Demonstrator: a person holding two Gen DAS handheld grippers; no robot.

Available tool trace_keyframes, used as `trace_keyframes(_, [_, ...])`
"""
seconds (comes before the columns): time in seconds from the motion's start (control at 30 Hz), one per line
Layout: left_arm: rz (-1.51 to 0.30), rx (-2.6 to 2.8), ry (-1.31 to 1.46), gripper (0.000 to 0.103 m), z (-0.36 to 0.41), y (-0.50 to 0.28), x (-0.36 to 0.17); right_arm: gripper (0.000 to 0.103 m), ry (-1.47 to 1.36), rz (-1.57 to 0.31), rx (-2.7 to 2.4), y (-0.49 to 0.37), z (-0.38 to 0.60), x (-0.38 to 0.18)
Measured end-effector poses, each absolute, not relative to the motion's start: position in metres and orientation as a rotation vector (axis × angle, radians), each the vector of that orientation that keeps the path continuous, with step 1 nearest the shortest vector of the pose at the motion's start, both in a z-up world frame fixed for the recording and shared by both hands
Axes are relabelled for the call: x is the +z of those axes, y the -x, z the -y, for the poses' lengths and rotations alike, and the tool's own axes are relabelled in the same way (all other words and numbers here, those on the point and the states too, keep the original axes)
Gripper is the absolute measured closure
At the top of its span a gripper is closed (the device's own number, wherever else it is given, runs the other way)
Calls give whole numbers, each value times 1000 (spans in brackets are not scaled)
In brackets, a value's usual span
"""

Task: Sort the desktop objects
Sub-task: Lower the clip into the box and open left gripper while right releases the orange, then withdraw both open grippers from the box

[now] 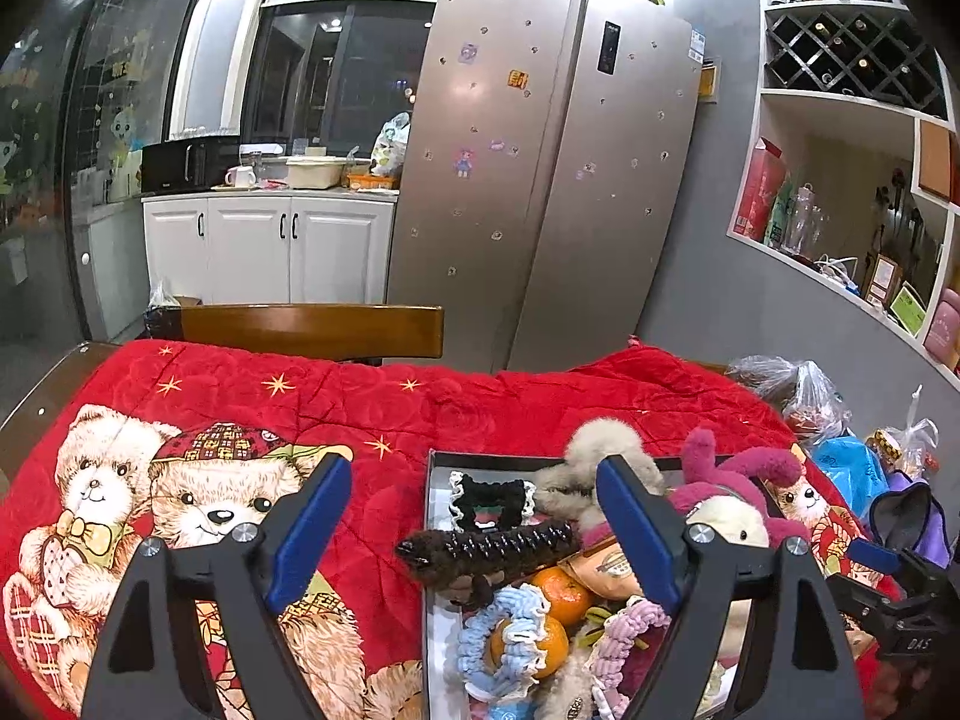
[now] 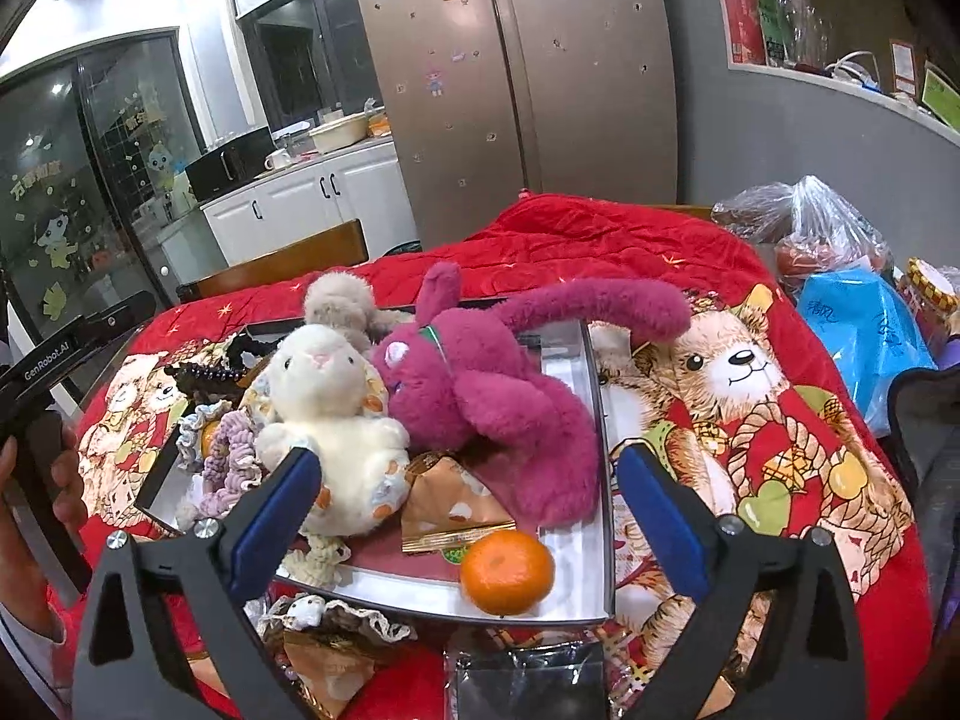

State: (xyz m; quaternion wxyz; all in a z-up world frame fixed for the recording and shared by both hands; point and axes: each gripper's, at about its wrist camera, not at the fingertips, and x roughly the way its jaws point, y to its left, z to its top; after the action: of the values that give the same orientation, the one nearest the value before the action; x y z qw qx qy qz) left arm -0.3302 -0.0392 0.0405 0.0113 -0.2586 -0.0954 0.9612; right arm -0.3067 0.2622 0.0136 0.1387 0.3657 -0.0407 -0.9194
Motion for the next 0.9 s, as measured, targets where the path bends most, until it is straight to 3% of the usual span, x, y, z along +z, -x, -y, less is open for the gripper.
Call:
trace_keyframes(0.53, [170, 3000, 825, 17, 28, 331, 39, 2, -1060, 60, -2675, 306, -258, 14])
trace_keyframes(0.9, [93, 3026, 703, 17, 22, 294, 85, 0, -872, -30, -2728, 271, -254, 71])
